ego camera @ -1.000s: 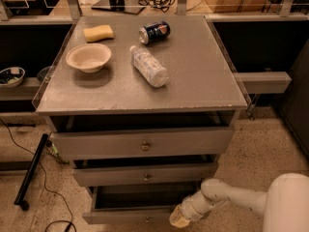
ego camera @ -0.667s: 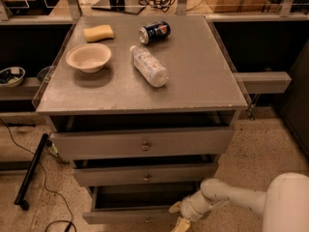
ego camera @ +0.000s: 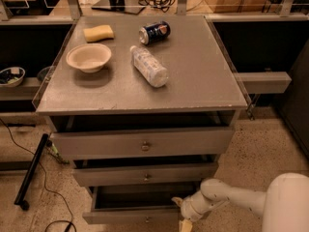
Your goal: Open bottom drawer
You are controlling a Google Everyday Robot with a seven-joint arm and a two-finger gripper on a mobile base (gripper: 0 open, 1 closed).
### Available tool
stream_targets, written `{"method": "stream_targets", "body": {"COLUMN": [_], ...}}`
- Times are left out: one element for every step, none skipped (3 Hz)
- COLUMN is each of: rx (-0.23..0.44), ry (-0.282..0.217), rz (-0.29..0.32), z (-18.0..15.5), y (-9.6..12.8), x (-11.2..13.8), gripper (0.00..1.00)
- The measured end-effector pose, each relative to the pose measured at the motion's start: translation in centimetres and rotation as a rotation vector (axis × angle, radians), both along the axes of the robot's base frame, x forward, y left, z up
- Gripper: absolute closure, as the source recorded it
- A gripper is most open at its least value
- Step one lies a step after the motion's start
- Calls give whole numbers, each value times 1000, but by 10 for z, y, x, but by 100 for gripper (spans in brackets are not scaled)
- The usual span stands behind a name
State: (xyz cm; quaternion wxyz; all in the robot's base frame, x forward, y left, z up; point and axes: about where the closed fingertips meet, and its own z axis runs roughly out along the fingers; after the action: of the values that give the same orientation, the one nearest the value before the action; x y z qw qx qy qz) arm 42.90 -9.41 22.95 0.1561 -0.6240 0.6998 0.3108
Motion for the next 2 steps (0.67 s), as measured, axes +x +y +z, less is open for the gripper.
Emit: {"method": "stream_targets", "body": {"rx": [1, 1], "ry": [93, 93], "rz": [6, 6], "z": [-18, -18], "y": [-12, -12], "x": [-24, -24], "gripper": [0, 0]}}
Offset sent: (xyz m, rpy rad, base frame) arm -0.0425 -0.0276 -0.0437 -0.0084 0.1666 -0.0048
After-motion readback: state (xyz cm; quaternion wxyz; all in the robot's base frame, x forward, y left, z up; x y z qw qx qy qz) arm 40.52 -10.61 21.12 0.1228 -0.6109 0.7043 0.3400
